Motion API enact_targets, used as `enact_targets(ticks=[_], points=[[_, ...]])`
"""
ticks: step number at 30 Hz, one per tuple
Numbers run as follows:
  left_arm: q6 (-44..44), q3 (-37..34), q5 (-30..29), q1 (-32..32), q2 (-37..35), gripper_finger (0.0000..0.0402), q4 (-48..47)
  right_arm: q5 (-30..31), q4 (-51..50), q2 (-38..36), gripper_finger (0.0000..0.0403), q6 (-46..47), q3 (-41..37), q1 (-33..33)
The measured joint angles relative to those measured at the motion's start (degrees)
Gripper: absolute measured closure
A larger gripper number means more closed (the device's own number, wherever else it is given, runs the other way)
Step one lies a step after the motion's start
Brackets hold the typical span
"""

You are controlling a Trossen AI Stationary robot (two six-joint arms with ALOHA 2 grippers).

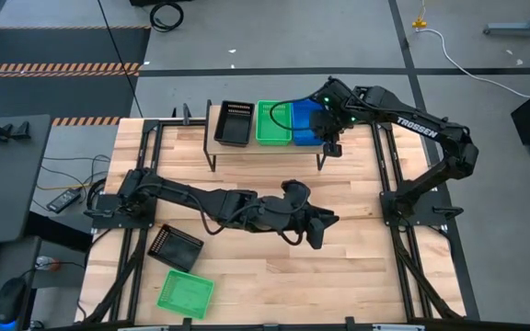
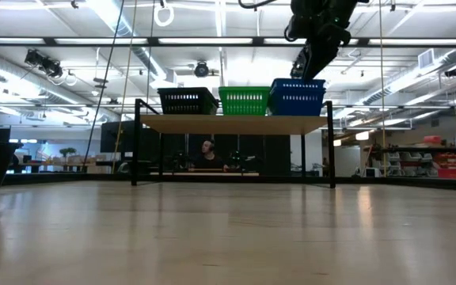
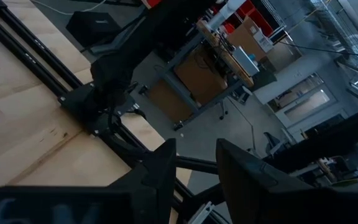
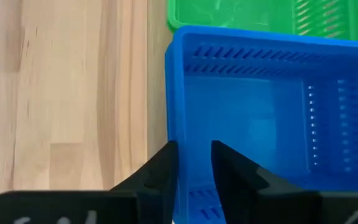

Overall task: Stack baskets on shelf by color
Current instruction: Stack the blue basket on top of the other blue baskets on the shelf, then stack the black basket on top of the other black baskets on the shelf

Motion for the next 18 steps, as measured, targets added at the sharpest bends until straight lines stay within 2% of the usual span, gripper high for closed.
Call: enact_targets(ticks=[6, 13, 18], points=[[-0.11, 0.00, 0.64, -0.05, -0.02, 0.0280, -2.88, -0.28, 0.17, -1.08, 0.0278, 3.33, 0.27, 0.04], [-3.34, 0.02, 1.48, 0.00, -1.69, 0.0281, -11.82, -3.17, -0.02, -4.18, 0.0245, 7.41, 4.35, 0.07], [-4.70, 0.00, 1.72, -0.05, -3.96, 0.0281, -21.46, -5.58, -0.04, -6.42, 0.0221, 14.01, 6.77, 0.67]])
